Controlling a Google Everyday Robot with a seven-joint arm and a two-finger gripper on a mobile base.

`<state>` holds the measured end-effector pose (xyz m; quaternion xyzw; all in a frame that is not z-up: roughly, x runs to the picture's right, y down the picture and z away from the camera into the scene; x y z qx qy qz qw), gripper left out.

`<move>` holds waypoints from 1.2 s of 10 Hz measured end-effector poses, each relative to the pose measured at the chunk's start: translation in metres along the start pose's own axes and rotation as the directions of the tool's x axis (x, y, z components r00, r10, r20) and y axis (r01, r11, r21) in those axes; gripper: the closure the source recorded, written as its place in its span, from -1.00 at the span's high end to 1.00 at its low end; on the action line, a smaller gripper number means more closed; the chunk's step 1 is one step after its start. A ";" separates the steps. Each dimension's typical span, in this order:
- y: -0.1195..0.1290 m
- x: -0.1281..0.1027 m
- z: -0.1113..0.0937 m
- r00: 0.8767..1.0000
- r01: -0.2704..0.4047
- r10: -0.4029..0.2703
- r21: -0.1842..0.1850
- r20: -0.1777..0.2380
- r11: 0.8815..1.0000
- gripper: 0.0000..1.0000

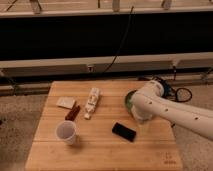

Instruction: Place the eraser in the ceramic cup

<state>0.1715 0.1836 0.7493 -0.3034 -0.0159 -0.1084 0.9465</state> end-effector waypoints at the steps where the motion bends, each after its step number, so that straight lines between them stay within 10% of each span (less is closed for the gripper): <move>1: -0.001 -0.010 0.002 0.999 0.035 -0.035 -0.007 0.001 0.999 0.60; 12: 0.003 -0.056 0.052 0.967 0.253 -0.251 -0.038 0.040 0.967 0.60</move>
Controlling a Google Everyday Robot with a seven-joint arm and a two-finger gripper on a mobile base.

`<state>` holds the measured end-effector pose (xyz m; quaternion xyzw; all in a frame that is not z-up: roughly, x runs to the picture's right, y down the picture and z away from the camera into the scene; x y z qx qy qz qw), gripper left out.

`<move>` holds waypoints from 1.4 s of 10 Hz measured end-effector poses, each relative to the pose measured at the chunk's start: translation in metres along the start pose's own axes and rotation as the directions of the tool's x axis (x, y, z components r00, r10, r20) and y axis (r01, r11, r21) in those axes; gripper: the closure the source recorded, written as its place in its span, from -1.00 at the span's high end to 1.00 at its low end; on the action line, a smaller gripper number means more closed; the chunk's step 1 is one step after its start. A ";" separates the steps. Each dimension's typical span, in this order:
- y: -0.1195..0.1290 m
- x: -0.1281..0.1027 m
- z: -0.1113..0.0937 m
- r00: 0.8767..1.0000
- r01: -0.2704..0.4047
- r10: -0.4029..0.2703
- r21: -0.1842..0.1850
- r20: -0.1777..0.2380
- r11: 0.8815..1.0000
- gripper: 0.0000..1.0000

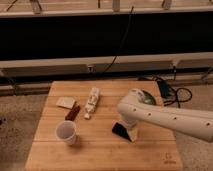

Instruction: Place the eraser in the ceramic cup

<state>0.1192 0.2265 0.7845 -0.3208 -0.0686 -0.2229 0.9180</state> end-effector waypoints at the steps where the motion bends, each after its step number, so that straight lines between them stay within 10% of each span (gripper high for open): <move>1: 0.002 0.001 0.004 1.000 0.010 -0.010 -0.006 0.004 1.000 0.60; 14: 0.009 0.006 0.022 0.989 0.149 -0.149 0.001 0.022 0.989 0.60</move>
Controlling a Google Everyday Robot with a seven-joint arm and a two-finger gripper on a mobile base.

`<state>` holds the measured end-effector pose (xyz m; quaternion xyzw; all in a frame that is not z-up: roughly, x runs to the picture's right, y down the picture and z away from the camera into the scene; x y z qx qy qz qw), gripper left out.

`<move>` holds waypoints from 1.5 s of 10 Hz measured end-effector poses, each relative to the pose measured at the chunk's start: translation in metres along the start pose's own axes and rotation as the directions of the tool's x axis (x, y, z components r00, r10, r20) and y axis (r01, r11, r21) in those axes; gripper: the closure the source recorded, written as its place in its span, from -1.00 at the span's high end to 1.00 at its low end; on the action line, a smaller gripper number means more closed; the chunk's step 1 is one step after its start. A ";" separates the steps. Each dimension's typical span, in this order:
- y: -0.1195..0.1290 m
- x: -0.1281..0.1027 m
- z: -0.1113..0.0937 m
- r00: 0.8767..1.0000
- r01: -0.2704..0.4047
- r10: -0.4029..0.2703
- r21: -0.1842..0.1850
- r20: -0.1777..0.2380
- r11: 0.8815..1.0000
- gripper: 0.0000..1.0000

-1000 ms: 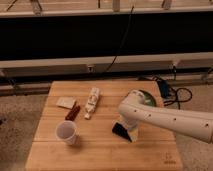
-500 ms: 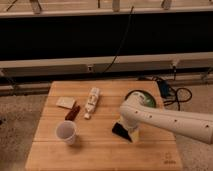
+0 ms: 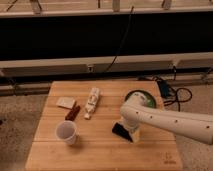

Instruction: Place the eraser in the ceramic cup

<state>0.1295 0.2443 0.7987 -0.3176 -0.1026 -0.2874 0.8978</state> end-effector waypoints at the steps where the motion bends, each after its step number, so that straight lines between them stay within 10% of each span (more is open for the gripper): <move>1: 0.000 0.000 0.000 1.000 0.004 -0.004 -0.001 0.000 1.000 0.60; 15: 0.006 0.010 0.012 0.994 0.108 -0.108 0.002 0.017 0.994 0.60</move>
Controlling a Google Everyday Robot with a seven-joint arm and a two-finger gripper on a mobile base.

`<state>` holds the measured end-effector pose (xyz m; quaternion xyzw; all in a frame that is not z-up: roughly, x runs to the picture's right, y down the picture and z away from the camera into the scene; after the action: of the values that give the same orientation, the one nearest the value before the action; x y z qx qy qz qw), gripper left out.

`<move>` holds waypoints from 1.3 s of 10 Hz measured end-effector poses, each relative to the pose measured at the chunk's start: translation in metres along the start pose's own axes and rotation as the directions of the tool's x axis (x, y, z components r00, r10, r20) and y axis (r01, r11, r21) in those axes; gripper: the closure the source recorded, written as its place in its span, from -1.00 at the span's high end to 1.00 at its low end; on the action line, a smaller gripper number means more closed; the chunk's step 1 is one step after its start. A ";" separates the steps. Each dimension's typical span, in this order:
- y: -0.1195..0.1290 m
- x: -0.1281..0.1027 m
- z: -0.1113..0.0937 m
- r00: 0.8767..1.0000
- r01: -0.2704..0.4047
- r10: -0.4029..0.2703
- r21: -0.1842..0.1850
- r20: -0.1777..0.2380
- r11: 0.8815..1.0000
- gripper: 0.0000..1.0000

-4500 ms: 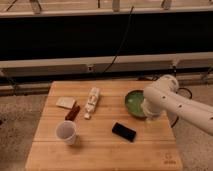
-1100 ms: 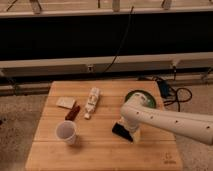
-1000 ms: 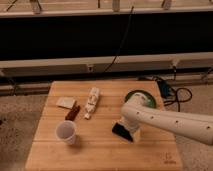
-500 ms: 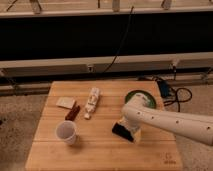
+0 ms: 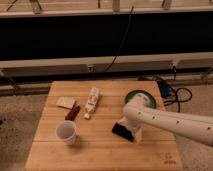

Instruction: Place the eraser in the ceramic cup

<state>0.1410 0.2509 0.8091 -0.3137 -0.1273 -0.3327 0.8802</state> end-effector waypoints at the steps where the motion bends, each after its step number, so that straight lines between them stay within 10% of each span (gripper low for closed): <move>1: 0.000 0.000 0.001 1.000 0.004 -0.004 -0.001 0.001 1.000 0.60; 13: 0.004 0.000 0.011 0.996 0.090 -0.090 -0.011 0.009 0.996 0.60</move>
<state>0.1435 0.2601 0.8155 -0.3139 -0.1432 -0.3712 0.8621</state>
